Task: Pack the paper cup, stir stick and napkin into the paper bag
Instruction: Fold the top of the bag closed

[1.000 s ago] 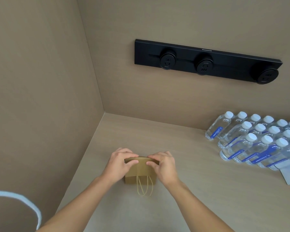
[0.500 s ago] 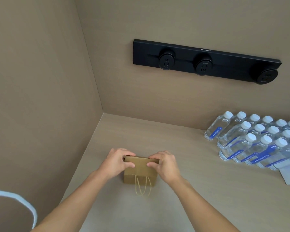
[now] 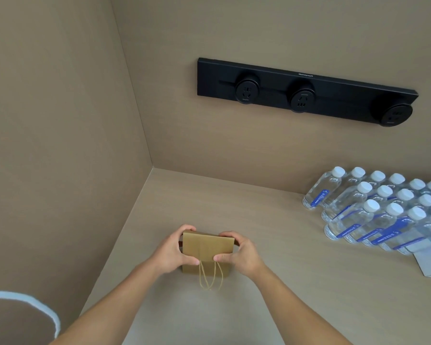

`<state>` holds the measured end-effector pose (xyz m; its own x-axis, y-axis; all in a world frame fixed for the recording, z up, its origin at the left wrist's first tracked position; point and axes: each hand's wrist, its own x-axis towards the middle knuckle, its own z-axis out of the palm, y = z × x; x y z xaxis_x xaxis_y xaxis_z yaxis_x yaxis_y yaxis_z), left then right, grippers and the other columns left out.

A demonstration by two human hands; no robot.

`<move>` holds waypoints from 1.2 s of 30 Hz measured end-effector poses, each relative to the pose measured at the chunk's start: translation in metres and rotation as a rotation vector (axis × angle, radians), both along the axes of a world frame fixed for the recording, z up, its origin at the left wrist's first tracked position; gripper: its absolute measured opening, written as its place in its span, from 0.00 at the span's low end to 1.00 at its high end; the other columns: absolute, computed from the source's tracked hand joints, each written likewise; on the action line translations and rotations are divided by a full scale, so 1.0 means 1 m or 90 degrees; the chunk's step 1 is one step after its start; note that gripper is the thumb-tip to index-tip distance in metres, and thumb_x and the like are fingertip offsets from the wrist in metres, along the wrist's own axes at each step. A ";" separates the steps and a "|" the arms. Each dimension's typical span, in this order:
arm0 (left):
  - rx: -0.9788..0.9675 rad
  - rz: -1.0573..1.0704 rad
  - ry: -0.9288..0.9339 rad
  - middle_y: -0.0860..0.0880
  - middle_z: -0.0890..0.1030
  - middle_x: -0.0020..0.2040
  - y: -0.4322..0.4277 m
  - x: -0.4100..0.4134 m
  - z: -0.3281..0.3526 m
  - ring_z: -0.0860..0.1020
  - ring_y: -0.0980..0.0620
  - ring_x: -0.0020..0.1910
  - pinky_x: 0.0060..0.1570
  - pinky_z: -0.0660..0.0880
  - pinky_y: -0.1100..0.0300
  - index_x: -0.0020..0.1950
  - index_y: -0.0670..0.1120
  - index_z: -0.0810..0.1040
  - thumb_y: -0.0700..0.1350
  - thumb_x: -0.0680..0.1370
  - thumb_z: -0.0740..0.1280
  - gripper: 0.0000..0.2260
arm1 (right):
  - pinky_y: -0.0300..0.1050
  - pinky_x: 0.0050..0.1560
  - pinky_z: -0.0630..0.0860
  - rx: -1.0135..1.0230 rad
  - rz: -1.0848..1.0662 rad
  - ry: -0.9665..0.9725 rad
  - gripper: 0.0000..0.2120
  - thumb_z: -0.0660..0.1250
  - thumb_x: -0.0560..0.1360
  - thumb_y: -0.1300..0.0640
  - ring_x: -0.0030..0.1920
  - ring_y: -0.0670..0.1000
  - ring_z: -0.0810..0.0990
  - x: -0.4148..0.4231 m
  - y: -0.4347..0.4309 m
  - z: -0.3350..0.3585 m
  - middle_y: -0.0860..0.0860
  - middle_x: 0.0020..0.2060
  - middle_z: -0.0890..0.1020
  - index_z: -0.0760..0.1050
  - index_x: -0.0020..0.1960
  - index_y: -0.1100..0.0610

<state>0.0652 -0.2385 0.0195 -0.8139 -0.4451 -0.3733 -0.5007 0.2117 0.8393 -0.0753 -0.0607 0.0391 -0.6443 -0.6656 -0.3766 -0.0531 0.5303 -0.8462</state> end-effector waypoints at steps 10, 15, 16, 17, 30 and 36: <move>0.028 0.029 -0.004 0.42 0.81 0.54 0.004 -0.003 -0.007 0.80 0.35 0.52 0.45 0.82 0.40 0.58 0.64 0.73 0.47 0.54 0.83 0.37 | 0.36 0.38 0.80 -0.046 -0.021 -0.138 0.29 0.79 0.63 0.71 0.40 0.51 0.81 -0.001 0.006 -0.003 0.54 0.46 0.82 0.77 0.60 0.56; 0.049 0.035 0.010 0.47 0.80 0.56 0.012 -0.006 -0.006 0.80 0.36 0.53 0.48 0.82 0.41 0.57 0.64 0.73 0.45 0.55 0.83 0.36 | 0.45 0.46 0.81 -0.078 -0.069 -0.168 0.29 0.79 0.63 0.69 0.48 0.54 0.81 0.001 0.013 -0.009 0.56 0.55 0.80 0.76 0.59 0.52; 0.054 0.035 0.011 0.49 0.80 0.56 0.014 -0.006 -0.006 0.80 0.39 0.53 0.49 0.82 0.43 0.58 0.65 0.73 0.45 0.55 0.83 0.36 | 0.48 0.48 0.81 -0.088 -0.076 -0.186 0.29 0.79 0.63 0.69 0.52 0.54 0.80 0.001 0.015 -0.011 0.56 0.57 0.79 0.76 0.59 0.51; 0.064 0.032 0.010 0.50 0.79 0.57 0.015 -0.007 -0.006 0.80 0.43 0.53 0.51 0.82 0.44 0.59 0.65 0.72 0.45 0.56 0.83 0.37 | 0.49 0.46 0.81 -0.092 -0.078 -0.216 0.29 0.79 0.63 0.68 0.54 0.55 0.80 0.001 0.018 -0.013 0.55 0.58 0.78 0.75 0.59 0.49; 0.045 0.008 -0.001 0.51 0.74 0.65 0.040 -0.027 0.002 0.75 0.50 0.65 0.66 0.73 0.54 0.70 0.58 0.67 0.54 0.52 0.82 0.48 | 0.61 0.51 0.81 -0.149 -0.123 -0.427 0.28 0.79 0.62 0.72 0.48 0.59 0.85 -0.028 0.055 -0.022 0.57 0.49 0.81 0.79 0.56 0.50; 0.044 0.006 0.035 0.55 0.77 0.65 0.054 -0.062 0.021 0.84 0.49 0.52 0.59 0.80 0.47 0.56 0.67 0.71 0.57 0.50 0.83 0.38 | 0.59 0.45 0.83 -0.171 -0.153 -0.485 0.31 0.77 0.61 0.72 0.51 0.65 0.84 -0.068 0.081 -0.001 0.59 0.50 0.86 0.73 0.61 0.58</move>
